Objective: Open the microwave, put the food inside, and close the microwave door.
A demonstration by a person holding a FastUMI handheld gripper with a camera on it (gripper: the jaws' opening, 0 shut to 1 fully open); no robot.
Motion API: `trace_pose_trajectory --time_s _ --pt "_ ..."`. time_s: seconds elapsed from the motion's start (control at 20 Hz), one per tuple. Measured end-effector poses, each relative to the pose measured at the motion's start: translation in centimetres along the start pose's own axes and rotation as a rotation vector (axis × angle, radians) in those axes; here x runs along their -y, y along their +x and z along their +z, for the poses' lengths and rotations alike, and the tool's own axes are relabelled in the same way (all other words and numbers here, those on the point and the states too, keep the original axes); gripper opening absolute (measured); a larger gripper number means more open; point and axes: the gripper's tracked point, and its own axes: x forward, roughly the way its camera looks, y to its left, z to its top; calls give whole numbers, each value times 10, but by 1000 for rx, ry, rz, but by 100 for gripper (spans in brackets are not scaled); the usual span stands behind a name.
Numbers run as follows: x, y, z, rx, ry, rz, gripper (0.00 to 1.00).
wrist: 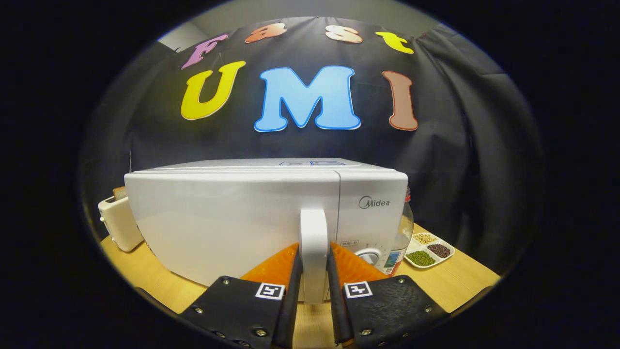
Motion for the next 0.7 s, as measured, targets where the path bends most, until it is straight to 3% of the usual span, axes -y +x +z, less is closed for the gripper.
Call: trace_pose_trajectory --time_s 0.1,0.15,0.7 --pt "0 -1 -2 -12 13 15 25" --pt "-1 -2 0 -14 13 28 15" --pt "-2 -12 -3 -56 137 127 16"
